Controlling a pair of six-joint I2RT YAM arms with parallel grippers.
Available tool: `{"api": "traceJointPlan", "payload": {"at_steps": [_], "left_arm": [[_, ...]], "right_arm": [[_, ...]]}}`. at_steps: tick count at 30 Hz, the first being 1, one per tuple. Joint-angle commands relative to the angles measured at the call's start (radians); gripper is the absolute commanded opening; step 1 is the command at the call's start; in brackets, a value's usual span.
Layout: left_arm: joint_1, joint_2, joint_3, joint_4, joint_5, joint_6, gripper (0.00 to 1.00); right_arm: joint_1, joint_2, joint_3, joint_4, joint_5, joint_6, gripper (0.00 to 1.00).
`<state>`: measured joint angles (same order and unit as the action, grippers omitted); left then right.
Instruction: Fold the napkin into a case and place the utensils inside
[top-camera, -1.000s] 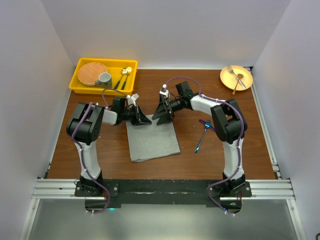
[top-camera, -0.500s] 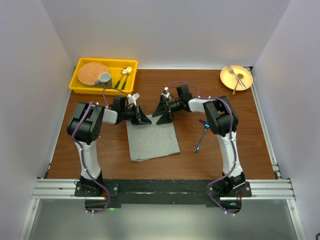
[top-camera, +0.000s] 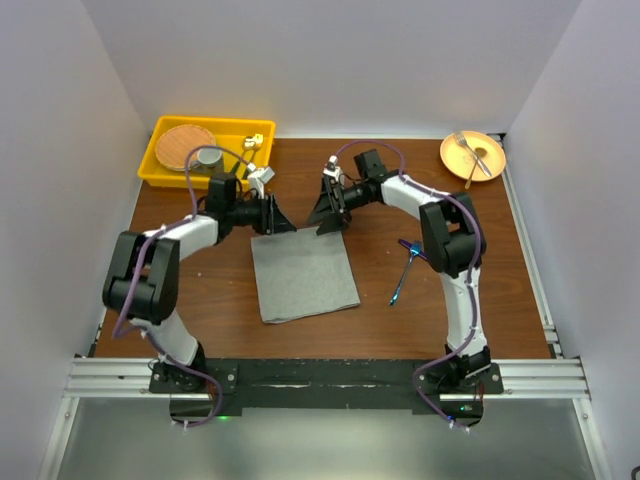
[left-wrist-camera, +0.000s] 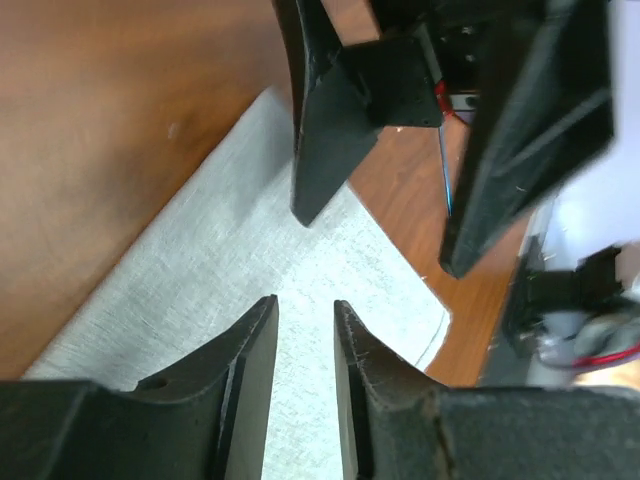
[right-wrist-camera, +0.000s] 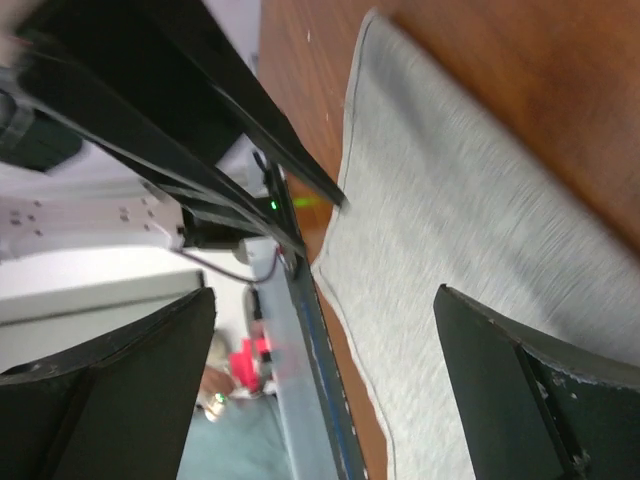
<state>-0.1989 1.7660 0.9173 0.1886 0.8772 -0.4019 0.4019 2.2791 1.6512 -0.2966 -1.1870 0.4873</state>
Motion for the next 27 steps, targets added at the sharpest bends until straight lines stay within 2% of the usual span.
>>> {"api": "traceJointPlan", "payload": {"at_steps": [1, 2, 3, 4, 6, 7, 9, 10, 12, 19, 24, 27], "left_arm": [[0.009, -0.144, 0.075, -0.377, -0.013, 0.627, 0.34], [0.009, -0.172, 0.075, -0.432, -0.029, 0.715, 0.32], [0.009, -0.187, 0.066, -0.516, -0.044, 0.791, 0.27], [0.007, -0.213, 0.058, -0.553, -0.069, 0.934, 0.24], [0.000, -0.238, 0.025, -0.615, -0.099, 1.068, 0.16], [-0.005, -0.259, 0.014, -0.624, -0.128, 1.098, 0.14], [-0.022, -0.276, -0.020, -0.643, -0.168, 1.164, 0.09], [-0.031, -0.289, -0.031, -0.646, -0.184, 1.181, 0.07], [-0.057, -0.301, -0.073, -0.641, -0.228, 1.228, 0.01], [-0.229, -0.353, -0.228, -0.558, -0.392, 1.272, 0.00], [-0.332, -0.339, -0.311, -0.514, -0.481, 1.209, 0.00], [-0.433, -0.344, -0.314, -0.525, -0.491, 1.138, 0.00]], "right_arm": [[0.017, -0.182, 0.036, -0.436, 0.062, -0.360, 0.78], [0.026, -0.222, 0.012, -0.482, 0.104, -0.401, 0.71], [0.044, -0.249, -0.022, -0.530, 0.125, -0.429, 0.53], [0.055, -0.277, -0.118, -0.535, 0.139, -0.452, 0.46], [0.090, -0.348, -0.212, -0.523, 0.199, -0.470, 0.30], [0.100, -0.362, -0.290, -0.513, 0.217, -0.478, 0.25], [0.117, -0.382, -0.346, -0.483, 0.263, -0.475, 0.17], [0.120, -0.377, -0.382, -0.477, 0.286, -0.472, 0.08], [0.120, -0.363, -0.406, -0.463, 0.344, -0.460, 0.01], [0.117, -0.285, -0.378, -0.464, 0.495, -0.464, 0.00], [0.115, -0.185, -0.294, -0.519, 0.647, -0.515, 0.00], [0.103, -0.146, -0.213, -0.561, 0.668, -0.568, 0.00]]}}
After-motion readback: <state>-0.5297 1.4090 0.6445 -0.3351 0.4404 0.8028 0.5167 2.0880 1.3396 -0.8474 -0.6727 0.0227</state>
